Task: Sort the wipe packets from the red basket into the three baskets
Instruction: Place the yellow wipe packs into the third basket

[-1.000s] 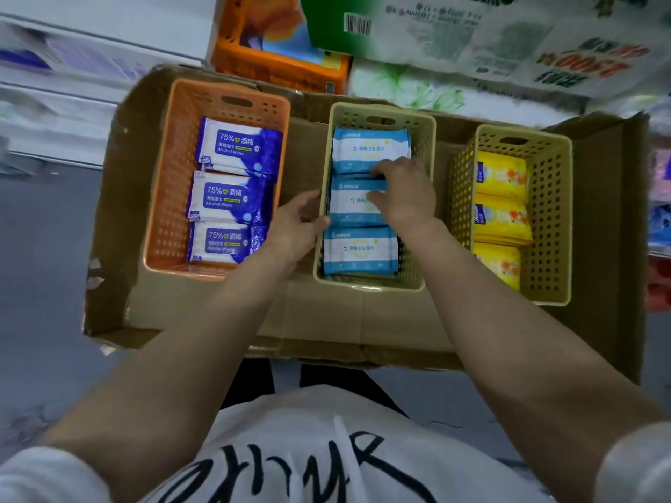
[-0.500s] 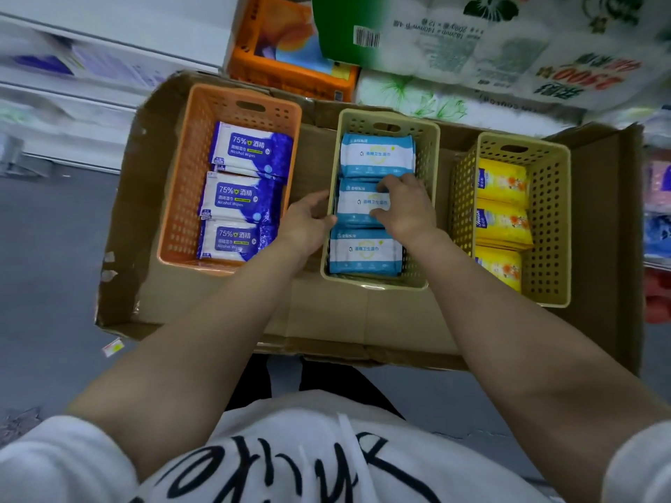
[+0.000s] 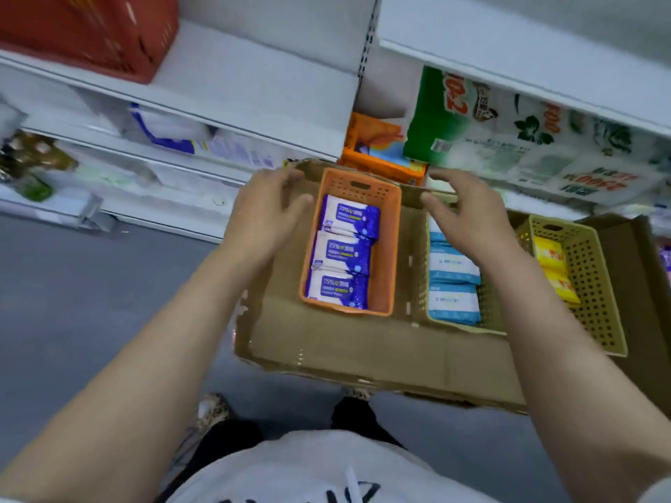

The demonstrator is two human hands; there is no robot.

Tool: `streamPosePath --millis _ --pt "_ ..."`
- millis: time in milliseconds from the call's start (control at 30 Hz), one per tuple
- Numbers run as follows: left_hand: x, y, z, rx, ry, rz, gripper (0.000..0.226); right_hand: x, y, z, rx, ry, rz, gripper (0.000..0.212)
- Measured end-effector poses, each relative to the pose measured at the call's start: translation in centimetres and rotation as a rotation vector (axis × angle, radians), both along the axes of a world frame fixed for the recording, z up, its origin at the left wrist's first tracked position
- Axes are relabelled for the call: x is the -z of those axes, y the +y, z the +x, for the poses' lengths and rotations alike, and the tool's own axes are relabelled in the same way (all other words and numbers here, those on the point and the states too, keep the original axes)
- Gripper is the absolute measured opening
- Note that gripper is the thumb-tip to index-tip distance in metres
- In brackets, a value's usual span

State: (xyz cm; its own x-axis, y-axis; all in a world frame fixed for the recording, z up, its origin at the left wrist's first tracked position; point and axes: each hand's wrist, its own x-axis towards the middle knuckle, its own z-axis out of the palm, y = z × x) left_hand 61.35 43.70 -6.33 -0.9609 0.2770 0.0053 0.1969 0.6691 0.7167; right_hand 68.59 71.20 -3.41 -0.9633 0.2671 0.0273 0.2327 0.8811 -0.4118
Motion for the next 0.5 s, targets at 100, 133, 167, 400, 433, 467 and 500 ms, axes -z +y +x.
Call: streamPosePath --millis 100,133,167,400,433,467,500 --pt "-1.7 -8.9 -1.3 0.02 0.14 -0.085 0.039 -1.6 -7.9 -0.8 -0.045 0.126 0.017 0.042" --pt "-2.2 -11.7 -1.8 0.024 0.167 -0.11 0.039 -1.8 -10.4 -1.2 -0.061 0.154 0.014 0.041" --pt "-2.8 -14.3 -2.2 0.02 0.19 -0.134 0.04 -2.0 -12.7 -1.7 -0.08 0.171 0.006 0.042" --pt "-5.6 -27.3 -7.7 -0.05 0.306 -0.247 0.039 -3.9 -25.6 -8.5 -0.143 0.223 -0.084 0.043" --pt "-5.5 -28.3 -8.8 -0.055 0.31 -0.245 0.04 -4.1 -26.9 -9.8 -0.146 0.226 -0.086 0.042" --pt "-5.4 -29.0 -10.0 -0.055 0.311 -0.237 0.039 -4.2 -28.0 -11.2 -0.149 0.224 -0.088 0.041" --pt "-5.3 -29.6 -11.2 -0.056 0.306 -0.226 0.039 -4.3 -29.0 -12.8 -0.155 0.216 -0.087 0.041"
